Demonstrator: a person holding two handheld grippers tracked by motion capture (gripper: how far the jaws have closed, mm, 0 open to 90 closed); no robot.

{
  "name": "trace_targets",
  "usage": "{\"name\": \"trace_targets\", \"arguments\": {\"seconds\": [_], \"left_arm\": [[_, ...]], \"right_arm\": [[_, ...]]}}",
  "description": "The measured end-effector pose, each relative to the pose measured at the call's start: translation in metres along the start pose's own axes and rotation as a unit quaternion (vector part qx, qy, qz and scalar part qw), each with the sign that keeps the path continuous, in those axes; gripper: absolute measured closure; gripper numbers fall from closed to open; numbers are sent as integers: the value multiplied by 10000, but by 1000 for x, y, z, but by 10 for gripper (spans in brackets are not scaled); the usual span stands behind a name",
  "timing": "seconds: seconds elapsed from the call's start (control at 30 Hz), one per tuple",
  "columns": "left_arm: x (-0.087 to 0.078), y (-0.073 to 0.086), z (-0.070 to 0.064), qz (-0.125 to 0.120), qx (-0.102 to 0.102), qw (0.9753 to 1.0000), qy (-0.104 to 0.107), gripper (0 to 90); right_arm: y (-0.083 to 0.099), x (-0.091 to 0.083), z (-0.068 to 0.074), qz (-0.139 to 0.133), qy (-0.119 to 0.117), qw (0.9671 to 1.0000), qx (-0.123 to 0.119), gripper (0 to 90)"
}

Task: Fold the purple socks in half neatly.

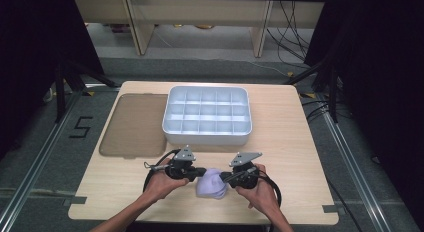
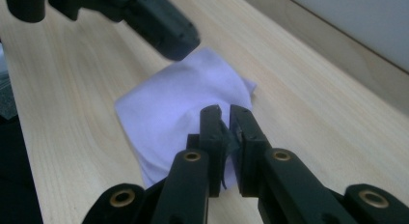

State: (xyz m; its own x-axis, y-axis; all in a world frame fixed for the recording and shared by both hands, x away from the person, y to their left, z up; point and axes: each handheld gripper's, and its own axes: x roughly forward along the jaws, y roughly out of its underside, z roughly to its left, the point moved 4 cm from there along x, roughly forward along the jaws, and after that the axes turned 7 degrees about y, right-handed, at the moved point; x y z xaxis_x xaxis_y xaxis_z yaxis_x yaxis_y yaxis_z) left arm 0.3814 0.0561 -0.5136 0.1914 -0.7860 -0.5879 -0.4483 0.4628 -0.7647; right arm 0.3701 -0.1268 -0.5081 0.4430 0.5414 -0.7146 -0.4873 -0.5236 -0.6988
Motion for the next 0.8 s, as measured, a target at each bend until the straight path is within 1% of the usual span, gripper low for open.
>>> {"name": "trace_targets", "arguments": {"seconds": [0.03, 0.07, 0.1, 0.13, 0.17, 0.2, 0.23, 0.27, 0.3, 0.33, 0.37, 0.4, 0.43, 0.47, 0.5, 0.53, 0.57, 0.6, 0.63, 0.67, 0.7, 0.73, 0.77, 0.8], "left_arm": [[0, 3, -4, 35, 28, 10000, 79, 892], [0, 5, -7, 49, 14, 9999, 106, 891], [0, 8, -10, 112, 29, 9999, 124, 890], [0, 8, -10, 112, 29, 9999, 124, 890], [2, 14, -12, 238, 63, 9996, 136, 890], [3, 16, -12, 272, 76, 9995, 165, 890], [4, 19, -11, 340, 62, 9993, 126, 890], [6, 21, -10, 365, 39, 9993, 109, 889], [6, 21, -10, 365, 39, 9993, 109, 890], [7, 24, -6, 411, 15, 9991, 88, 890], [7, 24, -6, 411, 15, 9991, 88, 890], [8, 24, -5, 352, -65, 9993, 73, 890], [8, 24, -5, 352, -65, 9993, 73, 890], [7, 23, -3, 401, -24, 9992, 16, 890], [7, 22, -1, 423, 29, 9991, -37, 890], [8, 22, 0, 390, -20, 9992, -43, 889], [8, 22, 0, 390, -20, 9992, -43, 889], [8, 21, 3, 383, -32, 9992, -108, 888], [7, 20, 4, 340, -78, 9993, -108, 886], [7, 20, 5, 335, -115, 9993, -139, 878], [5, 20, 6, 295, -148, 9994, -138, 866], [4, 20, 7, 303, -162, 9993, -147, 833], [2, 20, 7, 277, -218, 9993, -158, 806], [0, 20, 8, 265, -303, 9990, -183, 775]], "right_arm": [[-1, 0, 0, 14, -6, 10000, -13, 847], [-2, 0, 0, 98, -6, 9999, -49, 847], [-2, 3, 0, 7, 28, 10000, -56, 847], [-2, 3, 0, 7, 28, 10000, -56, 847], [-3, 6, 0, 85, 35, 9999, -66, 847], [-2, 6, -1, 176, 21, 9998, -85, 847], [-2, 9, 0, 141, 26, 9999, -44, 848], [-1, 11, -1, 167, 57, 9998, -118, 848], [-1, 12, -1, 211, 88, 9997, -120, 848], [0, 12, 0, 317, 67, 9995, -19, 849], [0, 12, 0, 317, 67, 9995, -19, 849], [2, 15, 0, 402, 24, 9991, -138, 850], [2, 15, 0, 402, 24, 9991, -138, 850], [4, 16, 1, 443, 53, 9990, -61, 851], [5, 18, 2, 443, -13, 9990, -66, 854], [5, 16, 2, 545, 10, 9985, -58, 854], [6, 15, 3, 575, -24, 9983, -31, 854], [6, 18, 5, 455, -29, 9989, -77, 854], [6, 17, 4, 509, -33, 9986, -130, 855], [7, 16, 5, 579, -15, 9983, -79, 854], [7, 16, 6, 611, 57, 9981, -24, 855], [8, 17, 7, 569, 65, 9983, -52, 854], [8, 15, 8, 606, -1, 9981, -61, 854], [8, 16, 8, 528, -4, 9986, -53, 854]]}}
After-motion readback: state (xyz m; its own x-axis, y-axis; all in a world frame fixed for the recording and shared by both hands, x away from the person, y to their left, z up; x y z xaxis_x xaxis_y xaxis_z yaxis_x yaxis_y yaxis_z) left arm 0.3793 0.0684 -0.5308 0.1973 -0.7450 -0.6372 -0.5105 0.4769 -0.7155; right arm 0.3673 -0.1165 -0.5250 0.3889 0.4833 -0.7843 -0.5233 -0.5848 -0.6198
